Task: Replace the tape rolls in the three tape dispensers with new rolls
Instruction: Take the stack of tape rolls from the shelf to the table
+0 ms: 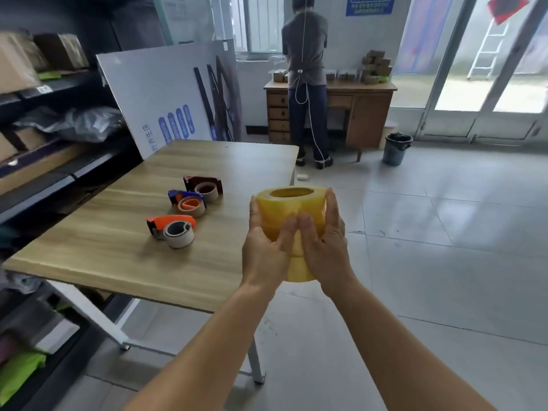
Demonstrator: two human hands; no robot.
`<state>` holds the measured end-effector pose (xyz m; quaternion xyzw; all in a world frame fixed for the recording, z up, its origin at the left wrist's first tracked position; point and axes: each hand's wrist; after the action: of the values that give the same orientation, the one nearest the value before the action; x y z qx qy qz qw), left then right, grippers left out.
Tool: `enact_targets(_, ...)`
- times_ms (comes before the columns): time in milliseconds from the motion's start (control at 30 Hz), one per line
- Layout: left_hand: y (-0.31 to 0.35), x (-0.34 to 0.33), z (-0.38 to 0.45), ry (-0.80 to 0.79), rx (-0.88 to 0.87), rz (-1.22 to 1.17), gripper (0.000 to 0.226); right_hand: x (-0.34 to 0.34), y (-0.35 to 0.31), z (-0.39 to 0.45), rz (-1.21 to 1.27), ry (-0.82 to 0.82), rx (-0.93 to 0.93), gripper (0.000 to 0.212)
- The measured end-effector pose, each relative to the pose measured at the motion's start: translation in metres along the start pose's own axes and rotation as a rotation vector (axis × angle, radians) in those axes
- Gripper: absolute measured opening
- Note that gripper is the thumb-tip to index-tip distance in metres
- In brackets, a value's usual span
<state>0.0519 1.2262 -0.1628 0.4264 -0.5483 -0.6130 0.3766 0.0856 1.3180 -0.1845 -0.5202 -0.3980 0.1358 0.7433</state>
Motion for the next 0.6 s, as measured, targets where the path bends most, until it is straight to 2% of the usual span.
enact_targets(300, -0.011, -0.095, 0.033, 0.155, -0.001, -0.003, 0.089, 0.059, 0.04, 0.08, -0.016, -0.126, 0.092, 0.063)
enact_targets(600, -0.035, -0.113, 0.102, 0.272, 0.021, 0.032, 0.092, 0.03, 0.065, 0.154, 0.036, -0.245, 0.093, 0.064)
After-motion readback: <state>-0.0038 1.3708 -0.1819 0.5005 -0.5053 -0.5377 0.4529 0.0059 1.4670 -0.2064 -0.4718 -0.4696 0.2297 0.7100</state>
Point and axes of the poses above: each hand's wrist, its own z-axis towards the middle knuckle, its own x-axis out of the back of the hand, y = z × x, and after that the axes turned 10 degrees about -z, right-handed
